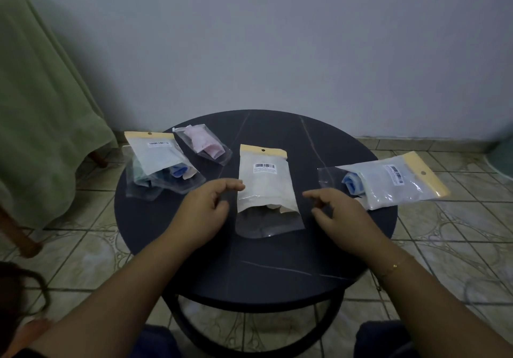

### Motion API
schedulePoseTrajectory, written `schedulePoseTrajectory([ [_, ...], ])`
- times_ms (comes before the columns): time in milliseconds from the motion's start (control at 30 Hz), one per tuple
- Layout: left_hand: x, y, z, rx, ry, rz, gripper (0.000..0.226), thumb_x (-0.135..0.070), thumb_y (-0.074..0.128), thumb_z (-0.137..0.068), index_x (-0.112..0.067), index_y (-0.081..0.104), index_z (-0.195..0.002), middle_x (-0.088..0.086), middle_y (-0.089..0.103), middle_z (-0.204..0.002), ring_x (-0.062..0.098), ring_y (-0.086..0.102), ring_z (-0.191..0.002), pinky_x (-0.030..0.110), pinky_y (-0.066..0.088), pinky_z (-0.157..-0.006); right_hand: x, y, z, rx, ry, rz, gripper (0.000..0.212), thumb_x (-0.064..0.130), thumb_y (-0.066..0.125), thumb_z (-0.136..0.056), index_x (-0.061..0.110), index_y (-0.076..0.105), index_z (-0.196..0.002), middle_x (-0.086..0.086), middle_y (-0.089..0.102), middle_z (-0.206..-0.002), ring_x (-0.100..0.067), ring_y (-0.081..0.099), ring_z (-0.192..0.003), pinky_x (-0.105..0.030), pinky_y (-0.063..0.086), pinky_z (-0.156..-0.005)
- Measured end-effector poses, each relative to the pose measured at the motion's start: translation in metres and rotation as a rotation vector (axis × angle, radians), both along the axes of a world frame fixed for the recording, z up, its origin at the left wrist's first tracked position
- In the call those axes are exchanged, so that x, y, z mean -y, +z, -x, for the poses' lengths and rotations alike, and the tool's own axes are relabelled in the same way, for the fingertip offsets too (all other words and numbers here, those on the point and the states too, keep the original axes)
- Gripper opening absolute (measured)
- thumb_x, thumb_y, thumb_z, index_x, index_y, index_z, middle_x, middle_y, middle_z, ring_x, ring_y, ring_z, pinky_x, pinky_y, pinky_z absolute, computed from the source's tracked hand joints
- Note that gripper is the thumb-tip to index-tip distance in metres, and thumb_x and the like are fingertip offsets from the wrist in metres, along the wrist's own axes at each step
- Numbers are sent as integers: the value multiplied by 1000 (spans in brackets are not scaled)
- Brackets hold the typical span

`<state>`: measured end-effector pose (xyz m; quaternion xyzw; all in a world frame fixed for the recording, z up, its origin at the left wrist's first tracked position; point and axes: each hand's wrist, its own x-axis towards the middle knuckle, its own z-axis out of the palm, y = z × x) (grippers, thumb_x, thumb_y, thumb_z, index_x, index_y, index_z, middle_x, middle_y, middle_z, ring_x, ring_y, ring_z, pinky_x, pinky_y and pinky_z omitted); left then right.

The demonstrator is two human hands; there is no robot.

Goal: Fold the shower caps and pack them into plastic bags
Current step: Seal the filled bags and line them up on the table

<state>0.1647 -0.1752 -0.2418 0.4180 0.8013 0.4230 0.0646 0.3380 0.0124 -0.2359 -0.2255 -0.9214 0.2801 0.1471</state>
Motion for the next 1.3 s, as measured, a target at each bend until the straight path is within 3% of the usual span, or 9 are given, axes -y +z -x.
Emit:
schedulePoseTrajectory([
  [133,1,-9,9,-332,-74,161,38,-8,65,-80,-28,65,-113,-18,59,-116,-2,54,-102,8,40,-85,-3,-16,0,28,27,-169,41,16,57,-90,23,52,-131,5,56,-126,-10,49,-114,-17,34,-93],
  [333,-8,-15,5,-506,-148,77,31,-10,78,-70,-18,69,-98,-7,66,-101,13,61,-90,29,51,-78,-5,-27,11,-96,94,-386,41,13,70,-79,17,62,-120,2,62,-119,-20,56,-110,-39,46,-88],
  [467,-10,-20,6,-518,-144,47,25,-9,81,-69,-16,72,-91,-6,69,-93,15,63,-84,35,54,-73,-4,-32,18,-162,142,-435,37,12,75,-72,16,68,-108,2,68,-101,-21,61,-94,-33,41,-75],
  [600,-11,-22,9,-441,-92,37,18,-10,77,-74,-17,74,-91,-10,69,-98,13,63,-88,26,49,-79,-6,-32,22,-164,119,-364,26,16,72,-78,17,71,-104,3,70,-93,-19,59,-92,-30,34,-76],
  [733,-11,-17,10,-268,6,96,14,-21,72,-80,-25,73,-94,-12,67,-96,7,59,-86,23,46,-79,-6,-28,26,-120,89,-232,16,19,65,-86,22,73,-100,7,69,-91,-16,56,-96,-35,43,-83],
  [833,-11,-14,12,-131,41,146,14,-27,69,-83,-33,71,-95,-12,67,-93,2,60,-84,21,48,-80,-8,-22,28,-67,71,-123,20,19,59,-90,25,72,-104,18,59,-85,-12,51,-100,-39,43,-92],
  [933,-13,-10,11,38,65,110,15,-26,69,-83,-32,69,-96,-20,66,-90,-9,59,-85,6,42,-77,-10,-18,30,-6,54,-56,20,23,57,-92,27,70,-107,27,46,-82,-11,47,-105,-38,39,-98],
  [1067,-16,-8,7,221,118,25,15,-26,72,-81,-34,65,-94,-10,70,-81,-2,63,-79,14,45,-74,-8,-19,33,9,-34,68,27,28,56,-92,29,61,-118,18,50,-88,-12,50,-104,-41,39,-101],
  [1300,-21,-6,6,320,152,2,22,-25,68,-85,-29,55,-102,-11,72,-76,-4,63,-78,17,40,-70,-8,-24,39,-96,-146,322,21,29,67,-84,38,50,-94,7,66,-65,-15,60,-83,-47,41,-95],
])
